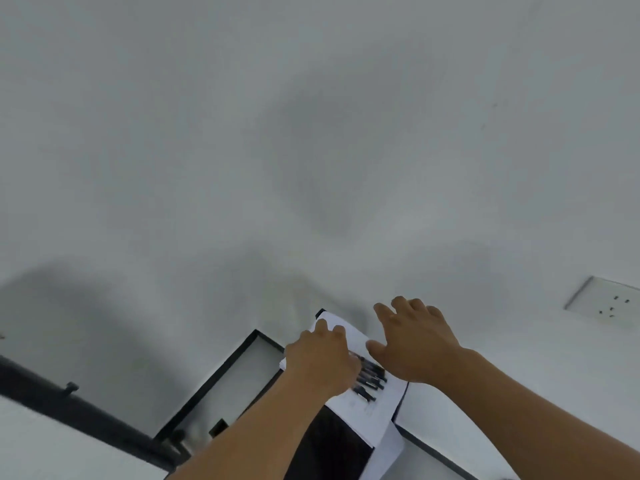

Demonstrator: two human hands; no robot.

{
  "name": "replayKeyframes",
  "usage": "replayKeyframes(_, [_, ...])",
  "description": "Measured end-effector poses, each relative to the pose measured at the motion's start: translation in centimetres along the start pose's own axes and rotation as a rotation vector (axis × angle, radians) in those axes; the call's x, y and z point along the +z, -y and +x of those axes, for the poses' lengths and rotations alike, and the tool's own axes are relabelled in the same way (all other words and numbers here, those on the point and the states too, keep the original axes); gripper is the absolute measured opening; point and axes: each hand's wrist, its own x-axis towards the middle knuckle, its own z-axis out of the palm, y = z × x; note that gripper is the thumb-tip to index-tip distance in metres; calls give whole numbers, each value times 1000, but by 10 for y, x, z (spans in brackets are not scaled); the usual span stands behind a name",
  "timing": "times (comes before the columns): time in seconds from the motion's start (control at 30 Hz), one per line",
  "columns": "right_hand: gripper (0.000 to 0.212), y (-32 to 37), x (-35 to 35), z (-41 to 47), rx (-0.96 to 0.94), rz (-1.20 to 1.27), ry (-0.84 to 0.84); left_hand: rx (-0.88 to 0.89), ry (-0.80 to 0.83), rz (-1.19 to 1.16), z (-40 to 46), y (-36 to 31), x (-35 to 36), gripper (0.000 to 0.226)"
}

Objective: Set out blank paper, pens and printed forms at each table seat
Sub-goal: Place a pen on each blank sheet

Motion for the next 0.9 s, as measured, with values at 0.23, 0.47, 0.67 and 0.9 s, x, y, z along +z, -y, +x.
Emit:
replayKeyframes(0.23, [75,-25,42,86,-202,-20,97,-239,55,-128,51,4,37,64])
replayKeyframes(0.47, [73,-39,85,142,-407,-47,214,-449,123,-271,70,-5,75,59])
replayKeyframes(0.67, [64,-37,127,166,-454,-35,333,-594,146,-443,75,-6,109,60])
replayKeyframes(0.9, [59,-26,178,174,-370,30,430,-696,131,-784,81,-2,158,55])
